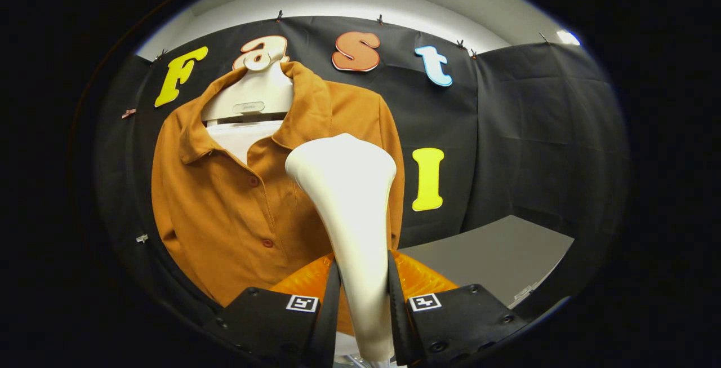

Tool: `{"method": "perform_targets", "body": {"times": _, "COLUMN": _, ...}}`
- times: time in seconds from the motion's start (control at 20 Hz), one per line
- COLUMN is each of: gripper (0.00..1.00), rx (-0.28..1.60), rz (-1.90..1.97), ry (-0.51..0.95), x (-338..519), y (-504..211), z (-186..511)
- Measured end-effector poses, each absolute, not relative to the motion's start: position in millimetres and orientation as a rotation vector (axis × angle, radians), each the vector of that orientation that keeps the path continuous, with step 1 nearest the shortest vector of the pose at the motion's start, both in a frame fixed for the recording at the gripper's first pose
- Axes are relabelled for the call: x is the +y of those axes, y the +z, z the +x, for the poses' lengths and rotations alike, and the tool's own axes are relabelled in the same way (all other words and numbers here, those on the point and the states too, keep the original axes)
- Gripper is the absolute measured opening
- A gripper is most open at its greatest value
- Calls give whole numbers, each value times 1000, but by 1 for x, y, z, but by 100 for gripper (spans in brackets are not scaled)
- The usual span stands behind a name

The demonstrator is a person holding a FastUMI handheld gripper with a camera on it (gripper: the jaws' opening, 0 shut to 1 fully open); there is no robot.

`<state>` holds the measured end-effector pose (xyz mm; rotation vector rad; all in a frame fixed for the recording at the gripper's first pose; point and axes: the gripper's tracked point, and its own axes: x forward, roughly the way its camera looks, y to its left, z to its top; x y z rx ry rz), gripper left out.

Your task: Iron the clothes twice with a garment steamer, once on the left side and once on the right side.

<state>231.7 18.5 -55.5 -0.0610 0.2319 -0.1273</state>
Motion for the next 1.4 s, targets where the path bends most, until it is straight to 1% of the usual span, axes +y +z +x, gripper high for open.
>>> {"method": "perform_targets", "body": {"times": 0.35, "gripper": 44, "rx": 327, "rz": -82, "ry": -122, "x": 21, "y": -87, "z": 255}}
{"method": "perform_targets", "body": {"times": 0.6, "gripper": 44, "rx": 415, "rz": -85, "ry": -120, "x": 20, "y": -119, "z": 259}}
{"method": "perform_targets", "body": {"times": 0.95, "gripper": 44, "rx": 512, "rz": -100, "ry": -133, "x": 17, "y": -159, "z": 250}}
{"method": "perform_targets", "body": {"times": 1.4, "gripper": 44, "rx": 694, "rz": -93, "ry": -138, "x": 5, "y": -224, "z": 233}}
